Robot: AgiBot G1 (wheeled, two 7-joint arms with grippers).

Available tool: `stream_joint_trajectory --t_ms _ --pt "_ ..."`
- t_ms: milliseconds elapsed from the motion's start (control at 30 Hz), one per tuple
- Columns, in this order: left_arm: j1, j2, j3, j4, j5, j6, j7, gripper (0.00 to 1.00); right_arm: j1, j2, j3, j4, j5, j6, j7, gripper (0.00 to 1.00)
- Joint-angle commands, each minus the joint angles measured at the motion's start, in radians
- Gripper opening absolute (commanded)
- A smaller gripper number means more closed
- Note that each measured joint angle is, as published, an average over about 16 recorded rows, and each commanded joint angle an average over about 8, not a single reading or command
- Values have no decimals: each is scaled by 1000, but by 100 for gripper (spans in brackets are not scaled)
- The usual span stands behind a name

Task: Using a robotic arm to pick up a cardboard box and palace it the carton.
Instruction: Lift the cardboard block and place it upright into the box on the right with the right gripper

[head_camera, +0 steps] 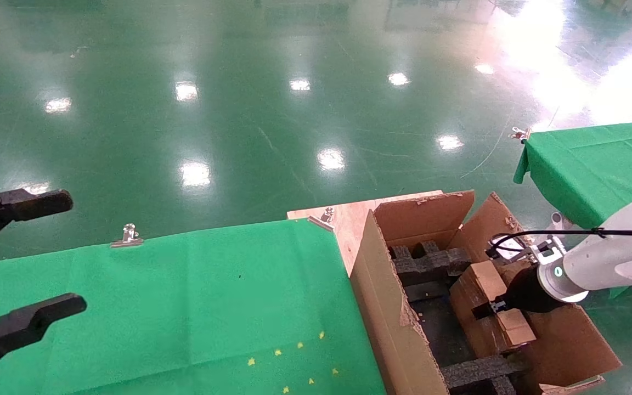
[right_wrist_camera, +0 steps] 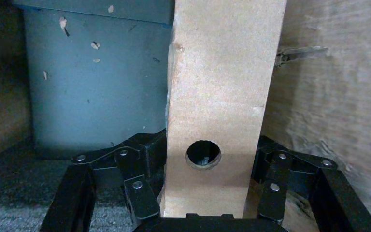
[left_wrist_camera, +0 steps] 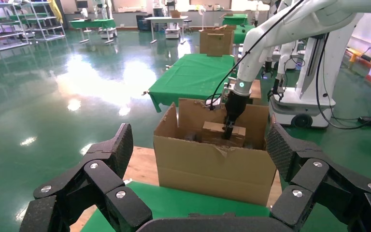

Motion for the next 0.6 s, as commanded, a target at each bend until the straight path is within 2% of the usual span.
stream_joint_trajectory --t_ms 33,67,300,333,600 --pt "0 0 0 0 0 0 0 100 -16 -10 7 -24 11 0 -14 0" --pt "0 0 0 0 0 0 0 100 -20 -13 9 -32 14 -1 -19 5" --pt "0 0 0 0 0 0 0 100 -42 -31 22 -65 32 -4 -43 92" --pt "0 0 0 0 0 0 0 100 -44 -32 23 -67 33 -5 -45 100" --pt "0 0 0 0 0 0 0 100 -40 -29 21 -62 31 -5 -41 100"
